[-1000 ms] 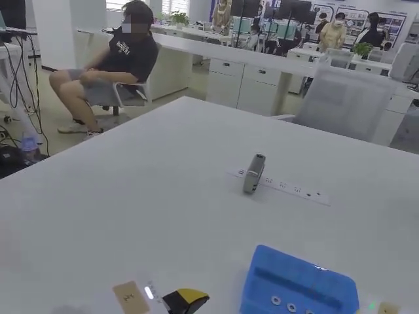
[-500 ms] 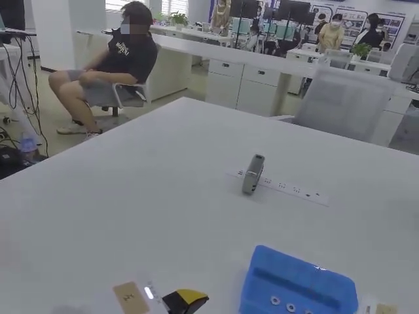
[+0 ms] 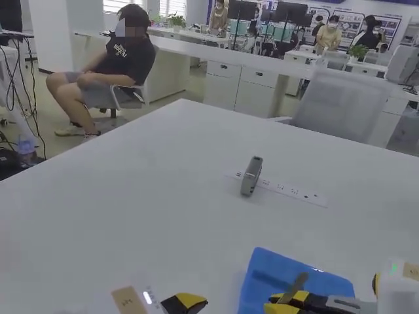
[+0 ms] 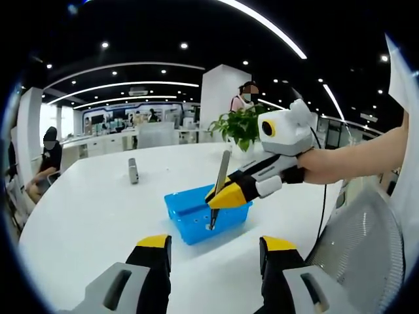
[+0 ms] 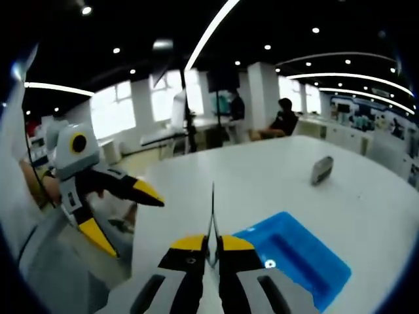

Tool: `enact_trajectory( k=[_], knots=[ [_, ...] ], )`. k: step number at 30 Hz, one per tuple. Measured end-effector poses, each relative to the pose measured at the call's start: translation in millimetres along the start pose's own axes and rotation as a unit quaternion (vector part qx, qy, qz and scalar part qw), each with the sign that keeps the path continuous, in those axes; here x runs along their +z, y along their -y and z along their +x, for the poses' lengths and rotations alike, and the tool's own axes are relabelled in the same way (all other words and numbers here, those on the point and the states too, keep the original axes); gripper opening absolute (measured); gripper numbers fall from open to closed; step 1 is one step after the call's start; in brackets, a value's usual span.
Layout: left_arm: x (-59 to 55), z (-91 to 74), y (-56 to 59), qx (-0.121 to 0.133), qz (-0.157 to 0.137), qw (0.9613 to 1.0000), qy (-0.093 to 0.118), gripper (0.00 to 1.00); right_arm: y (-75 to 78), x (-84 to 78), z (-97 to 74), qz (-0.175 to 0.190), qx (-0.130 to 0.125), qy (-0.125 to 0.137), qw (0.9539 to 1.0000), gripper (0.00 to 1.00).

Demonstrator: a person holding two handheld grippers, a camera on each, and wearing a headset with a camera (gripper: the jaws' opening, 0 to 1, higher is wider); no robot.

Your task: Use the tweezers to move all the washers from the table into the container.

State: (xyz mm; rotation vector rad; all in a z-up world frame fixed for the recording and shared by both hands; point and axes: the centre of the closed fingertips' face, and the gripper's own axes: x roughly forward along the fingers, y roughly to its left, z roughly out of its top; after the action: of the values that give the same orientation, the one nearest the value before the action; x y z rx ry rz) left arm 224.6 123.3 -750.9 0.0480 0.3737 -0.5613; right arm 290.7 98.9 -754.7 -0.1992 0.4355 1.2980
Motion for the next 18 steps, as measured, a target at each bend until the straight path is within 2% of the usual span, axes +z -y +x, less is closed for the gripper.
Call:
enact_trajectory(
  k=[9,18],
  knots=[
    [-0.4,0.0,0.0,-0.001,0.0,1.0,-0.001,0.53,22.5,17.1,5.7,0.002,-0.017,0.012,0.9998,0.03],
    [0.3,-0.7,-1.5,0.002,-0.004,1.0,0.002,0.53,47.6,9.9,25.3,0.037,-0.035,0.005,0.9987,0.03]
  ],
)
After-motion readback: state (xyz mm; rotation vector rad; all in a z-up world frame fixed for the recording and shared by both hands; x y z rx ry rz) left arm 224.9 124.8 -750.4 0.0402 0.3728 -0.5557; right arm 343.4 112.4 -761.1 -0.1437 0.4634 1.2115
